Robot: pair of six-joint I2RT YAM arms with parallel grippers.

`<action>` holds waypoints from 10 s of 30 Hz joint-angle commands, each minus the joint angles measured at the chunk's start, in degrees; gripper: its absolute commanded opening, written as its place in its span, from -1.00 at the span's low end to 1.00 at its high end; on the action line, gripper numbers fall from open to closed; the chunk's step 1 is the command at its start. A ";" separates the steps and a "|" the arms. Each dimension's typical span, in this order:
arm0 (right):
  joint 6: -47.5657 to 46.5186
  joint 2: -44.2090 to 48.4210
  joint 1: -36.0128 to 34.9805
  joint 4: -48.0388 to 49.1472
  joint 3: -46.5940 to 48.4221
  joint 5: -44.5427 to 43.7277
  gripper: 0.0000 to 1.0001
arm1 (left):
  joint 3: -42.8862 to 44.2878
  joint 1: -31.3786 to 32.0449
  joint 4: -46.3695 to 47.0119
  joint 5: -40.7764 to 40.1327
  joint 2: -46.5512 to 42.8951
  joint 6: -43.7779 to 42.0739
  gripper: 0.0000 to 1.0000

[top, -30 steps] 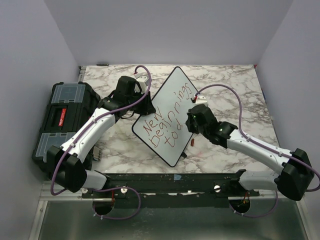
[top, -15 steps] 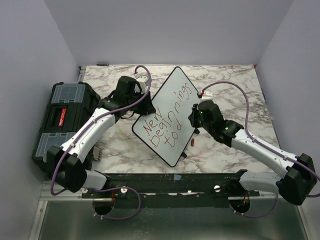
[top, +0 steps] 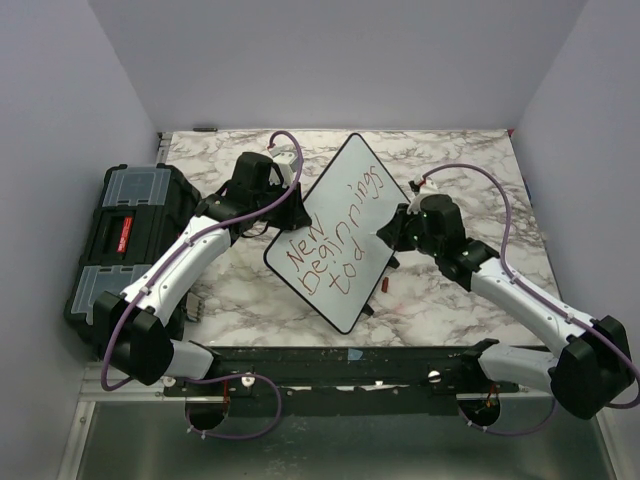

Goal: Write a sentence on the whiteboard

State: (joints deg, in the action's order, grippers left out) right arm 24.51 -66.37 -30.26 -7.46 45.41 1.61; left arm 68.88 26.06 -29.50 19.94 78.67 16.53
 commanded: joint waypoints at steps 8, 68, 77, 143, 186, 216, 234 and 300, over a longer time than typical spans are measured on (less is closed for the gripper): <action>1.51 0.64 0.42 3.07 -2.34 4.33 -0.99 | -2.44 1.88 -6.89 -7.73 1.76 -9.59 -1.00; -0.44 -3.05 0.42 -0.13 -3.56 6.32 -0.99 | -2.09 1.96 -7.07 -8.08 3.13 -9.67 -1.00; -0.09 -5.18 0.39 -0.79 -0.69 0.94 -0.99 | -2.09 2.06 -7.07 -8.25 3.21 -9.67 -1.00; 1.38 -3.15 0.38 -4.75 6.60 -9.03 -0.99 | -1.87 2.32 -7.24 -8.25 3.31 -9.77 -1.00; 0.75 -8.98 0.38 -0.90 8.55 -3.11 -0.99 | -1.83 2.41 -7.19 -8.34 2.97 -9.86 -1.00; 1.31 -7.72 0.42 0.42 -0.02 -4.39 -0.99 | -1.89 2.47 -7.24 -8.40 3.15 -9.86 -1.00; -0.10 -13.23 0.43 -0.36 8.13 -6.52 -0.99 | -2.03 2.46 -7.24 -8.52 3.09 -9.85 -1.00; 5.28 -4.11 0.38 -0.79 -6.14 5.09 -0.99 | -2.66 2.76 -7.24 -9.07 2.17 -9.77 -1.00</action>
State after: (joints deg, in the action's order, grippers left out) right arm 27.53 -70.57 -29.12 -7.22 39.79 -2.28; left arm 69.30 26.65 -29.71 18.52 78.91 16.58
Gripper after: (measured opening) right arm 0.136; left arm 0.236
